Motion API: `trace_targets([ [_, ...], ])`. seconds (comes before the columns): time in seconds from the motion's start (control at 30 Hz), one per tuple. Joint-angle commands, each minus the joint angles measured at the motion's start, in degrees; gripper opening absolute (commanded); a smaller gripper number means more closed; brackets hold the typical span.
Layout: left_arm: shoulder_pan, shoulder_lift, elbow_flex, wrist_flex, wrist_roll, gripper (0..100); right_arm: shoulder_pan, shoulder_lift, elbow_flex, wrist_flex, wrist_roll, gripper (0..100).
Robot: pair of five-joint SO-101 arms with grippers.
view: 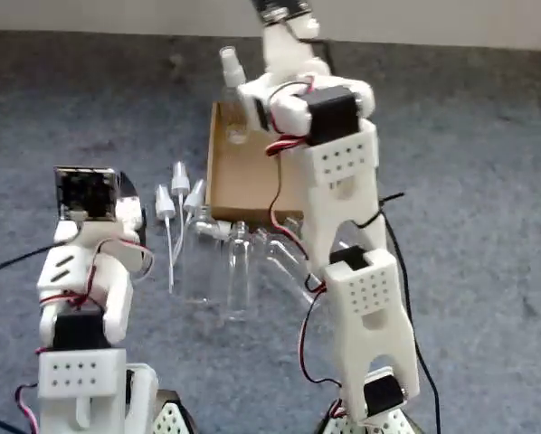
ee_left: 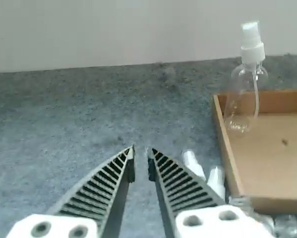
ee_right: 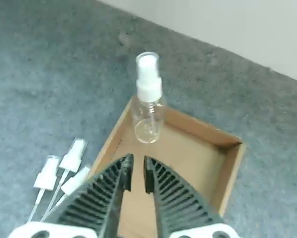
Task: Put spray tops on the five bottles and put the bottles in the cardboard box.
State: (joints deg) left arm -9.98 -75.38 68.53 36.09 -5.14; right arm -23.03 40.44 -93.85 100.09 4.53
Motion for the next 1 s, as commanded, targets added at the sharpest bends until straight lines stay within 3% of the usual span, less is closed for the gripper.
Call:
trace_targets([
  [0.0, -1.0, -4.9, -4.6, 12.4, -7.5, 1, 3.1, -7.4, 3.9, 1.2, 0.7, 0.5],
  [0.13, -3.0, -4.3, -6.9, 19.4, -12.3, 1, 4.2, -19.6, 22.3, 1.2, 0.9, 0.5],
  [0.23, -3.5, 0.9, -10.0, 24.3, -13.2, 1, 4.0, -32.7, 39.4, 1.1, 6.3, 0.5],
  [0.37, -3.1, 13.6, -18.1, 31.6, -13.2, 2, 4.9, -48.3, 63.1, 0.7, 12.5, 0.9],
  [0.53, -3.5, 31.1, -29.8, 37.8, -11.8, 12, 7.5, -60.9, 85.8, -0.9, 18.6, 2.5],
  [0.73, -3.5, 39.9, -35.6, 36.3, -3.1, 13, 7.2, -70.6, 103.7, -11.0, 20.9, 17.0],
  [0.97, -3.1, 46.9, -41.0, 32.0, 1.6, 15, 7.3, -71.6, 121.5, -25.5, 21.1, 23.6],
])
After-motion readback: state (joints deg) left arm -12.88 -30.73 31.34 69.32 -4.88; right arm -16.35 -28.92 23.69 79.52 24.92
